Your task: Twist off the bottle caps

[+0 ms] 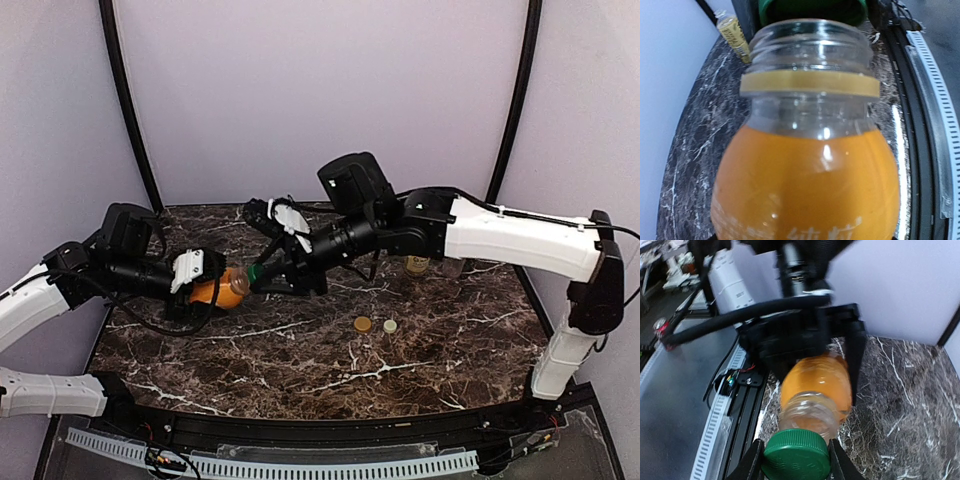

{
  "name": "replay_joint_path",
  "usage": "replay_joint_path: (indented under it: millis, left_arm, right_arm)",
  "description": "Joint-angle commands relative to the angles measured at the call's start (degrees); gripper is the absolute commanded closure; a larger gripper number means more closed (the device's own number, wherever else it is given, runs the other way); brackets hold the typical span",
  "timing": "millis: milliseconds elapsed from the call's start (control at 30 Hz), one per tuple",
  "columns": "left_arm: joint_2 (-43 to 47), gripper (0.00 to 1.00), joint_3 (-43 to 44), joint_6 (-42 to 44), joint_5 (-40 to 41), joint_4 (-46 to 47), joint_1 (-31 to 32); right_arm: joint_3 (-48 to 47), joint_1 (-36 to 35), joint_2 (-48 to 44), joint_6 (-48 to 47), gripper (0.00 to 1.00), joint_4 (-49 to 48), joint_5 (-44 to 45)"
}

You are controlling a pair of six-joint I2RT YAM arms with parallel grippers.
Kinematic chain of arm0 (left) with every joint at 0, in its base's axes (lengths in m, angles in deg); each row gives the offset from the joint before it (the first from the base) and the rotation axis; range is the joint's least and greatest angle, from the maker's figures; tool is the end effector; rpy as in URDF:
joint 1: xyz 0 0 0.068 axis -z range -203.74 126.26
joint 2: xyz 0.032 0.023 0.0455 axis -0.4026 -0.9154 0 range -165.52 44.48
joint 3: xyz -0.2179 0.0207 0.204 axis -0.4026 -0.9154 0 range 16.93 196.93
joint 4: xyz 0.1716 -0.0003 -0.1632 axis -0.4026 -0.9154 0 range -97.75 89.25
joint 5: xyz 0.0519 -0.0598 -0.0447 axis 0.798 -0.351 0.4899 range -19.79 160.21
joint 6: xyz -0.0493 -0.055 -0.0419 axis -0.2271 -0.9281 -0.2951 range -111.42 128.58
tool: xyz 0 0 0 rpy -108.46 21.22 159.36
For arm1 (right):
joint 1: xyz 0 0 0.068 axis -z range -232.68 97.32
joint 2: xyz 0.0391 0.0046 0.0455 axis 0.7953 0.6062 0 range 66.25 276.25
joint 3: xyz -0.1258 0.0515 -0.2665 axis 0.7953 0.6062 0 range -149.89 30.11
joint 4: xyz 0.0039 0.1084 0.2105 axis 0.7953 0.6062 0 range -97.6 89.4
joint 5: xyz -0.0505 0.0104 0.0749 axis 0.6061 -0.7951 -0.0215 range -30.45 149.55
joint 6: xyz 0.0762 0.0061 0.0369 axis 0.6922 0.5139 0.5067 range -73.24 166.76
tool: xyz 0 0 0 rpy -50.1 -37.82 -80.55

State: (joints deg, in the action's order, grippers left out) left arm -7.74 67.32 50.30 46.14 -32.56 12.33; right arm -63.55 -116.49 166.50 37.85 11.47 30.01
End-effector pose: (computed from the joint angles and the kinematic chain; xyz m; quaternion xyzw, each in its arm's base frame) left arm 0.1279 -0.1306 0.3177 0.6179 0.6092 -0.1608 0.4703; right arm 0.1528 0.3940 0.3744 -0.5945 0.5787 0.4288 0.3575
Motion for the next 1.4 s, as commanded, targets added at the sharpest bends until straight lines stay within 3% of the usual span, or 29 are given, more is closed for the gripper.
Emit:
replay_joint_path:
  millis: [0, 100, 233, 500, 633, 767, 900, 1367]
  left_arm:
    - [0.8, 0.77, -0.3, 3.4, -7.7, -11.0, -0.4]
    - [0.9, 0.77, -0.4, 5.0, -7.7, -12.2, -0.4]
    - [1.3, 0.77, -0.8, 3.3, -6.6, -10.5, -0.4]
    - [4.1, 0.77, -5.2, -10.0, -1.0, 1.9, -3.4]
    - [6.9, 0.75, -7.9, -18.2, -1.2, 7.5, -7.1]
    - [9.8, 0.73, -11.5, -22.2, -3.3, 10.2, -9.6]
    - [11.1, 0.73, -13.7, -23.3, -4.3, 11.1, -10.0]
    - [11.9, 0.73, -13.4, -23.1, -4.7, 10.8, -10.8]
  right_arm:
    - [7.0, -4.4, -7.5, -28.6, 1.00, -0.6, 1.5]
    - [8.8, -4.8, -9.4, -33.5, 1.00, -1.6, 6.9]
    - [7.9, -4.6, -9.2, -29.4, 1.00, -2.5, 17.6]
    - [6.8, 3.9, -5.6, -1.8, 1.00, 8.2, 34.0]
    - [12.3, 9.1, -6.2, 13.6, 1.00, 18.2, 40.6]
    - [23.2, 14.7, -8.8, 26.8, 1.00, 25.5, 41.1]
    - [32.6, 17.6, -12.1, 32.6, 1.00, 25.1, 41.6]
    - [39.5, 22.9, -7.1, 31.3, 1.00, 14.7, 38.2]
